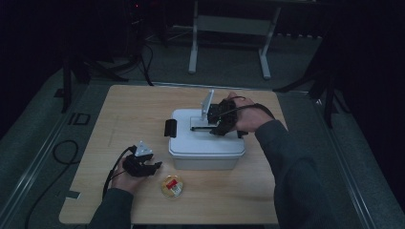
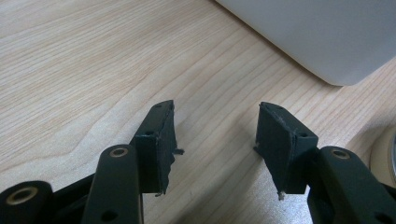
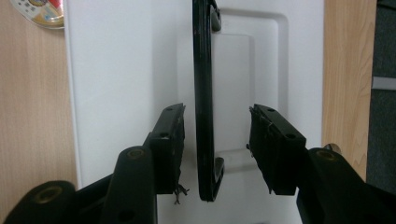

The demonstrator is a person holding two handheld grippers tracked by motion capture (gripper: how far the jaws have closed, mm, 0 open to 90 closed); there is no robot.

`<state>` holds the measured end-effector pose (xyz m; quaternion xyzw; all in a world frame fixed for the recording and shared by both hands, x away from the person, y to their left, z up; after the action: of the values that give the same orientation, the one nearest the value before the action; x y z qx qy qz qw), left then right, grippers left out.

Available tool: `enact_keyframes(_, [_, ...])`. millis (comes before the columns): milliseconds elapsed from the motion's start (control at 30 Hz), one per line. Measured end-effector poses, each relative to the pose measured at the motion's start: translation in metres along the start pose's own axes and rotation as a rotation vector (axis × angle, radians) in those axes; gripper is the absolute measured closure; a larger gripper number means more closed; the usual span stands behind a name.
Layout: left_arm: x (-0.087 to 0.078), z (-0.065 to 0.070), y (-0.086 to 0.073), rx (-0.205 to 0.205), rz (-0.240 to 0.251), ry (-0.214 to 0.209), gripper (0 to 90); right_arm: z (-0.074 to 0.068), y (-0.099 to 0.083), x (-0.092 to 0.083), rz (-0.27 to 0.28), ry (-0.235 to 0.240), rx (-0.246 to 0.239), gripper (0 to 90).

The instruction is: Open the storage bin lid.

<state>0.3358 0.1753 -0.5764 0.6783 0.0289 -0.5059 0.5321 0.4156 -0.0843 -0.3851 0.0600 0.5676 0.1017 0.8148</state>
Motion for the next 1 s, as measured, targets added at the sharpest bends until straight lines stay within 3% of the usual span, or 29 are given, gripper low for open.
enact_keyframes(400, [0.0, 0.0, 0.0, -0.002, 0.002, 0.0, 47.4, 0.002, 0.013, 0.008, -0.029, 0.038, -0.028, 61.9])
enact_keyframes(1000, [0.0, 0.0, 0.0, -0.006, 0.001, -0.008, 47.3, 0.015, 0.019, 0.016, -0.12, 0.091, -0.026, 75.9])
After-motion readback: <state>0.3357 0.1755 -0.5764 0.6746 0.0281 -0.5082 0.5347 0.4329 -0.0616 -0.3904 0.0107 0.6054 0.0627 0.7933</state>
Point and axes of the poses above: each handheld gripper's, and its own axes: x roughly forward along the jaws, y roughly out of its top, z roughly to its right, the point moved 3 cm from there along x, roughly forward along the jaws, and after that the axes turned 5 degrees about -y, right-handed, at the moved point
